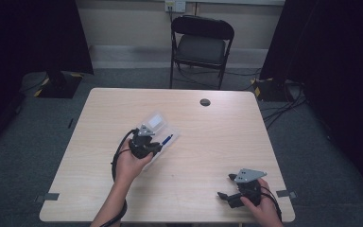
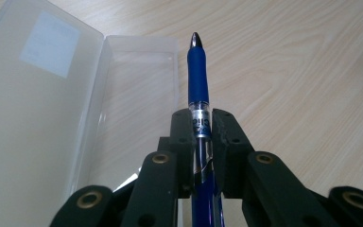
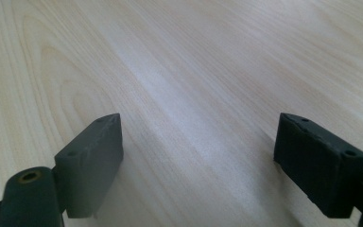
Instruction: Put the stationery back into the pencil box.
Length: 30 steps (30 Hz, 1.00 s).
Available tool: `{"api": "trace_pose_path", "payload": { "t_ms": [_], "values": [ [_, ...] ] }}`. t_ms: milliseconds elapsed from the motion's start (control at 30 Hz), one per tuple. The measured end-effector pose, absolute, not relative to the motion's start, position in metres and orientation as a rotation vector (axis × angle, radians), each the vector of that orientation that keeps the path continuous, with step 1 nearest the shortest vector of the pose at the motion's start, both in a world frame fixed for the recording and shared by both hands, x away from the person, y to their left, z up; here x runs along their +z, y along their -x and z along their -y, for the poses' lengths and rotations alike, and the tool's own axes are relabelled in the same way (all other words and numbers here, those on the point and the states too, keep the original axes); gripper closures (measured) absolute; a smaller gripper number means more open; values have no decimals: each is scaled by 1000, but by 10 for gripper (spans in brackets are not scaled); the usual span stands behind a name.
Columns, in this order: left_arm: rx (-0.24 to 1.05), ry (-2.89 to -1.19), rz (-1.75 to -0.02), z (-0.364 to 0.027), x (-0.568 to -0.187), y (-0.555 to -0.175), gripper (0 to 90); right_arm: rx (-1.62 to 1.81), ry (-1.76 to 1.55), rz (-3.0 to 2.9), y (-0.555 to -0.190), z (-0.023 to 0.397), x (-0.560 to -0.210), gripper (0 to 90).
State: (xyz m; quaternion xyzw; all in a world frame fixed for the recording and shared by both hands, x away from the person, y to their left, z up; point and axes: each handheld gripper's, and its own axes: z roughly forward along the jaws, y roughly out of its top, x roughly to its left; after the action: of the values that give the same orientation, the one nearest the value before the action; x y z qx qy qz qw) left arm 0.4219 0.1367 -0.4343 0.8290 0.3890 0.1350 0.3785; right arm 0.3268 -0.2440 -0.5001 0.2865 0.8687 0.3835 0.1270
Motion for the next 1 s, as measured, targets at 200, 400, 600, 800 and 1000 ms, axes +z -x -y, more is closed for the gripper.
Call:
{"api": "trace_pose_path", "payload": {
  "t_ms": [200,400,600,800,1000],
  "values": [
    [346,-2095,-1002,-138,-432,-426,797,1116,-833,-2529,-327,244,-500,156],
    [352,-2100,-1000,-139,-429,-432,797,1116,-833,-2529,-327,244,-500,156],
    [353,-2084,-1020,-139,-431,-437,797,1116,-834,-2528,-327,244,-500,156],
    [378,-2087,-1027,-141,-433,-444,797,1116,-834,-2528,-327,244,-500,156],
    [401,-2098,-1020,-141,-434,-451,797,1116,-833,-2529,-327,244,-500,156]
  ]
}}
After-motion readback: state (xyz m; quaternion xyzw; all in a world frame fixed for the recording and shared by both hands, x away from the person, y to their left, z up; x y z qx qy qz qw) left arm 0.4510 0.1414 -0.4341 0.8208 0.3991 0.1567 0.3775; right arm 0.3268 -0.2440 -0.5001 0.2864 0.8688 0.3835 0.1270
